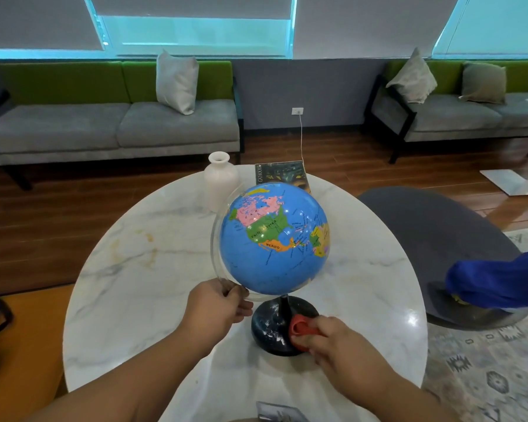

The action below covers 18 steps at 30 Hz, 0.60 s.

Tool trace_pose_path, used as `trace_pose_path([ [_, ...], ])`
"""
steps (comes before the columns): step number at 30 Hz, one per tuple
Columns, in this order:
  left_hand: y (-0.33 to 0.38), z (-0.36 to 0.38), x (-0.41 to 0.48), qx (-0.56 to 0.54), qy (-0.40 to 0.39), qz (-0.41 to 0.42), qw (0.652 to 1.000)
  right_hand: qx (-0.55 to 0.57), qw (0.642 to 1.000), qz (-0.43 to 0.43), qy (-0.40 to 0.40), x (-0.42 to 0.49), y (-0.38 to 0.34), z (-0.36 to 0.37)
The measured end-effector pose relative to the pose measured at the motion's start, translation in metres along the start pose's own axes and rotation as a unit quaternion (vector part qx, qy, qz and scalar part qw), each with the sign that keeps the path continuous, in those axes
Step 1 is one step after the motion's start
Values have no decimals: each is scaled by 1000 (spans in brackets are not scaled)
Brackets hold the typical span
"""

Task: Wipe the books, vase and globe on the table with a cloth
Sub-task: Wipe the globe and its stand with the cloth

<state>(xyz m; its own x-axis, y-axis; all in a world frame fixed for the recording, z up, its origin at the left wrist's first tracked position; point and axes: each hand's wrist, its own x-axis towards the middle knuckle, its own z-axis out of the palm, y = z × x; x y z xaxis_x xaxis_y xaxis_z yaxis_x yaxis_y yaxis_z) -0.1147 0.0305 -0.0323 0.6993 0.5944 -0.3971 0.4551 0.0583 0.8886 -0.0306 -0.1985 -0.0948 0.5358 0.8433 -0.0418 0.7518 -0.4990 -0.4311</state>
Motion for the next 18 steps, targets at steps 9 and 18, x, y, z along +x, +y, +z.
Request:
trace_pose_path([
  [9,-2,-5,3,1,-13,-4,1000,-16,996,89,-18,20,11,-6],
  [18,4,-3,3,5,-17,-7,1000,-31,992,112,-50,50,17,-13],
])
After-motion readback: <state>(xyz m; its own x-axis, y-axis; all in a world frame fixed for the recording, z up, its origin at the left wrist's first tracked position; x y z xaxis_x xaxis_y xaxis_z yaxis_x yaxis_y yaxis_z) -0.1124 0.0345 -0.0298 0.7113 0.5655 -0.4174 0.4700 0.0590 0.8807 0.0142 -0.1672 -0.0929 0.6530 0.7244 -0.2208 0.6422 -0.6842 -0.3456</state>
